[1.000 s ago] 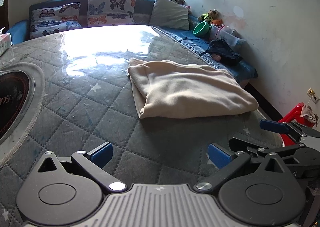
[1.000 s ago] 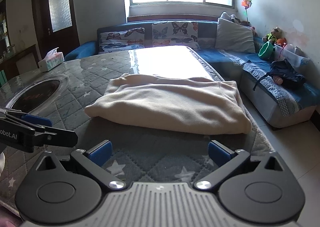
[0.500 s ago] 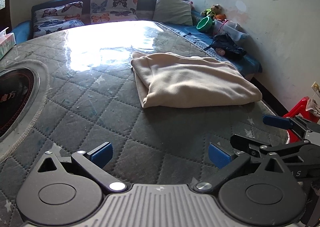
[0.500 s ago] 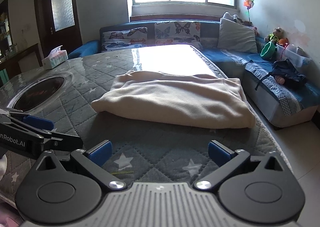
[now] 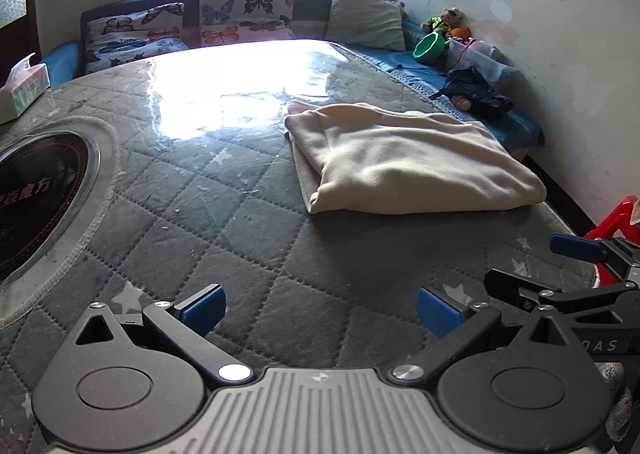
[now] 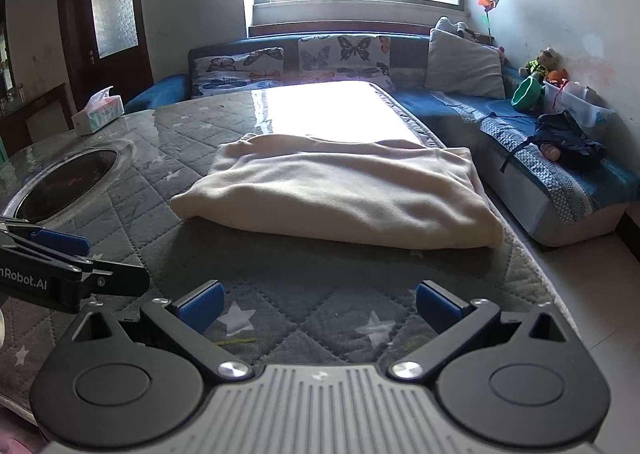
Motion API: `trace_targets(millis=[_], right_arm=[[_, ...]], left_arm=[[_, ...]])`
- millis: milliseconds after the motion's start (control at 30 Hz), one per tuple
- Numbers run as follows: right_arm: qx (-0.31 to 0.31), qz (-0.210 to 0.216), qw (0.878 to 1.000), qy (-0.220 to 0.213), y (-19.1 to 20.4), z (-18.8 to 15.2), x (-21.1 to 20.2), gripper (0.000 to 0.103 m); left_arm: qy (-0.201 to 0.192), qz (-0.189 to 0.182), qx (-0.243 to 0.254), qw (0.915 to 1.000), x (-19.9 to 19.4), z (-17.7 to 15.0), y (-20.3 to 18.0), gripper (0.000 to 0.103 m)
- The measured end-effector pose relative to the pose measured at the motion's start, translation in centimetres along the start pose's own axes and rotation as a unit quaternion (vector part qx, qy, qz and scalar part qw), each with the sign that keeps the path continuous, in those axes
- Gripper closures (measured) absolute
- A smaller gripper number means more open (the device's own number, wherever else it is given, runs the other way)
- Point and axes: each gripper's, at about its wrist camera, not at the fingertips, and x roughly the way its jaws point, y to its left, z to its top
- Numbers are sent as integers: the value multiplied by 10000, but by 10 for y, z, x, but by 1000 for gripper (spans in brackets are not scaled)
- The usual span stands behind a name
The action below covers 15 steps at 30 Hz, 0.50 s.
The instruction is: Fold clothes
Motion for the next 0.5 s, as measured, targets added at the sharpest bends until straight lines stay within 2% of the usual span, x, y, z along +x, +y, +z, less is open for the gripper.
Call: trace_targets(millis=[500], right_arm=[[93,-45,9999,-56,-3,-1,1,0]], left_arm=[[94,45,106,9999,4,0,-5,0]])
